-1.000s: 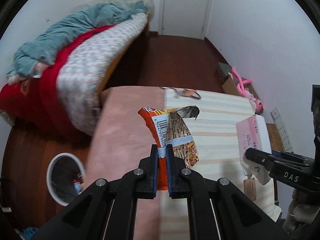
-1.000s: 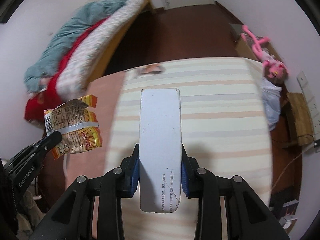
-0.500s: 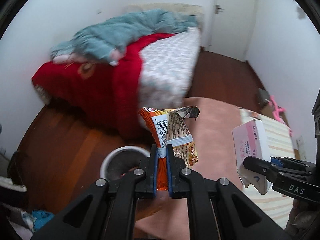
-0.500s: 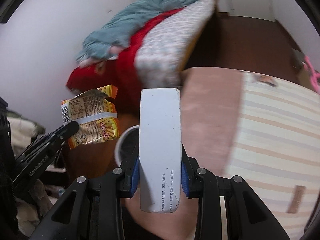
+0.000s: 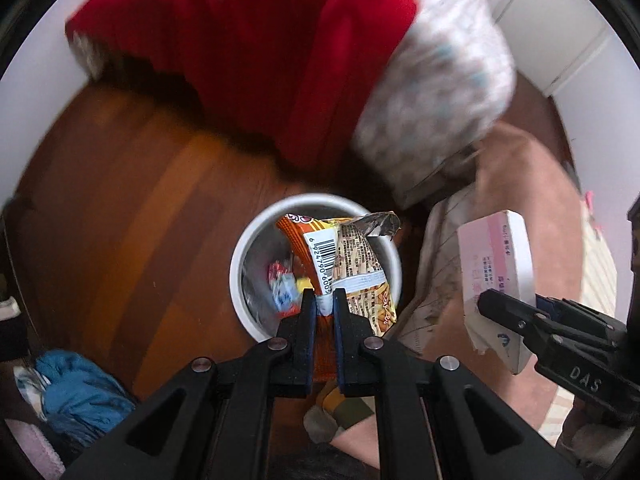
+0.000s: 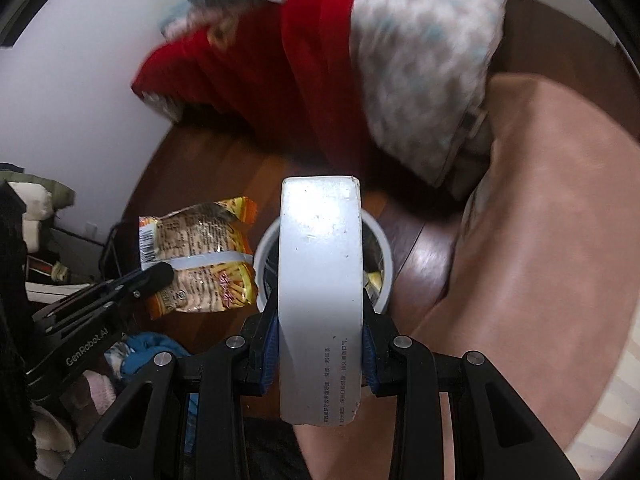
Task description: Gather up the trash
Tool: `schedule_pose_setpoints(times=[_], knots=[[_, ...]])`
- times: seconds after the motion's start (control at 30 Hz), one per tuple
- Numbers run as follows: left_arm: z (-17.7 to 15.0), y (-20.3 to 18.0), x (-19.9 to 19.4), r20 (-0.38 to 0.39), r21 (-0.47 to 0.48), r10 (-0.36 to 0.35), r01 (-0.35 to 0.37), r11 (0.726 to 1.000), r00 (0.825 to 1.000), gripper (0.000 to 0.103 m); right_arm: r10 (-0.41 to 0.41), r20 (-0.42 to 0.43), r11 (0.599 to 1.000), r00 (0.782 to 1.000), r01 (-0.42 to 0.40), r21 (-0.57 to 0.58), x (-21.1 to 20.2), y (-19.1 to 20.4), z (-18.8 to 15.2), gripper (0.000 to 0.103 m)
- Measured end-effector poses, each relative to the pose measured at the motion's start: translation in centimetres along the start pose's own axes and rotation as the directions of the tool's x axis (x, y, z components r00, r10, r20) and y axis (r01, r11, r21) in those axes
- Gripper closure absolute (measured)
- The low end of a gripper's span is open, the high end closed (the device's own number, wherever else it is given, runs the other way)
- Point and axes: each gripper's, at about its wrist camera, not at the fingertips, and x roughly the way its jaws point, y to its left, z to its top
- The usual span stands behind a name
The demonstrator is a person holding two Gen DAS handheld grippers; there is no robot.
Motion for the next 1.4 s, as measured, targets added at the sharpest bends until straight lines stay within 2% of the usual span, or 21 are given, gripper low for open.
schedule_pose_setpoints(times=[0.13,0.27,0.47,0.53,0.6,0.63,0.67,0.73,0.77,0.8,1.0,1.23,1.4], knots=[[1.4,1.6,4.9,-0.105,-0.041,-0.032,0.028,0.999,0.994,0.096,-0.034,-0.09,0.999,0.995,0.033,-0.009,5.5,-0.5,1.5,0.067],[2.1,2.8,8.7,-0.183,-0.077,-0.04,0.026,0.997,0.982,0.094,-0.055,-0.165,0.998,0.985,0.055,-0.001,10.4,-1.2,2.9,0.067],[2.3,4.3,11.4,-0.245,-0.128,-0.046,0.014,0.992,0.968,0.092,-0.097,-0.245,0.995,0.965,0.093,-0.028,16.3,-1.9,4.9,0.067],[2.2,4.6,11.6,-0.247,-0.128,-0.023,-0.009,0.992,0.969,0.077,-0.113,-0.271,0.994,0.956,0.107,-0.036,17.7,-2.1,5.2,0.065],[1.8,5.3,10.8,-0.232,-0.132,-0.001,-0.03,0.991,0.973,0.025,-0.133,-0.295,0.991,0.946,0.122,-0.054,18.7,-1.8,5.1,0.064],[1.8,5.5,10.6,-0.221,-0.137,0.008,-0.039,0.99,0.975,0.019,-0.14,-0.304,0.99,0.943,0.127,-0.061,18.9,-1.7,5.1,0.06],[1.8,5.8,10.6,-0.213,-0.14,0.016,-0.046,0.989,0.977,0.017,-0.152,-0.312,0.988,0.938,0.137,-0.068,19.2,-1.7,5.1,0.056],[1.3,6.1,9.9,-0.203,-0.147,0.045,-0.076,0.986,0.978,0.016,-0.169,-0.314,0.985,0.934,0.153,-0.077,18.8,-1.5,4.8,0.036],[1.0,6.3,9.4,-0.195,-0.152,0.059,-0.09,0.984,0.979,0.011,-0.187,-0.311,0.982,0.932,0.168,-0.088,18.6,-1.4,4.7,0.031],[0.6,6.5,8.7,-0.18,-0.153,0.077,-0.105,0.983,0.981,0.003,-0.194,-0.309,0.98,0.931,0.173,-0.095,18.1,-1.1,4.5,0.025],[-1.6,6.6,4.7,-0.091,-0.157,0.127,-0.14,0.978,0.988,0.001,-0.225,-0.288,0.973,0.931,0.196,-0.125,15.5,-0.5,3.8,0.0],[-4.4,5.2,-0.3,-0.003,-0.158,0.144,-0.143,0.977,0.99,0.001,-0.236,-0.224,0.968,0.946,0.207,-0.144,9.9,1.3,1.8,0.0],[-6.4,3.9,-4.7,0.063,-0.147,0.138,-0.127,0.981,0.988,0.001,-0.208,-0.169,0.972,0.963,0.186,-0.141,5.6,2.6,0.0,0.0]])
